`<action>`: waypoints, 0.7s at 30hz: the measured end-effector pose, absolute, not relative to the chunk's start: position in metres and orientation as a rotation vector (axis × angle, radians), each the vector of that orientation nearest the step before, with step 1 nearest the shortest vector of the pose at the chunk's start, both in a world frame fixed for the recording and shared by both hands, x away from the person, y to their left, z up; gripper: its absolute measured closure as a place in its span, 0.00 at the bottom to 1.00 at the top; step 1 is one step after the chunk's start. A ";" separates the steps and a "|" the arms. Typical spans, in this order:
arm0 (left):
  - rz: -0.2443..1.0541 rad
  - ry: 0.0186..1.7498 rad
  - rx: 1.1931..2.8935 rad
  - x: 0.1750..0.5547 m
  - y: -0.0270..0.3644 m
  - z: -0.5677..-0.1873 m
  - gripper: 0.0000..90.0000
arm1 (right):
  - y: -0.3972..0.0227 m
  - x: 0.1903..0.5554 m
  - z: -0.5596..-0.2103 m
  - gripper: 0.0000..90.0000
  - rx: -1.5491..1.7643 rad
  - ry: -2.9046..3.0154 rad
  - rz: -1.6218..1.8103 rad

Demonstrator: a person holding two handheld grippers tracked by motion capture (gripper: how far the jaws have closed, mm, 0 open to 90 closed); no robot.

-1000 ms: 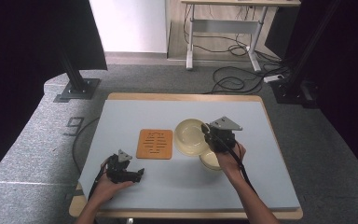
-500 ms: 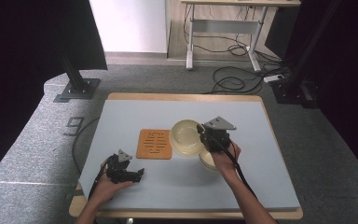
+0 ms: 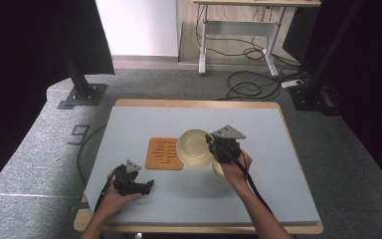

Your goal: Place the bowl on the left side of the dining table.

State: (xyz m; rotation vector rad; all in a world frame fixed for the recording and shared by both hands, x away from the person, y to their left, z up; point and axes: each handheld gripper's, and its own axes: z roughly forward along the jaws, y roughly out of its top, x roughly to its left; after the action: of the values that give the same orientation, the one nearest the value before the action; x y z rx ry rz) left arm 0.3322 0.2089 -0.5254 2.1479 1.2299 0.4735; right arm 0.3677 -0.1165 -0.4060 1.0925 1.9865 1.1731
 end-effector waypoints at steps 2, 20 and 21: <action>0.474 1.230 2.146 0.332 0.209 -0.526 0.10 | -0.115 0.368 -0.406 0.92 1.097 1.990 1.174; 0.473 1.230 2.146 0.332 0.209 -0.526 0.09 | -0.101 0.371 -0.412 0.92 1.077 2.024 1.173; 0.474 1.229 2.147 0.332 0.209 -0.526 0.09 | -0.100 0.371 -0.413 0.92 1.077 2.025 1.176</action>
State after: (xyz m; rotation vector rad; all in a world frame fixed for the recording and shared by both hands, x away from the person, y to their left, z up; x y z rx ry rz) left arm 0.3323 0.2089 -0.5255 2.1468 1.2294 0.4738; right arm 0.3711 -0.1000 -0.4128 1.0769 2.0252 1.1762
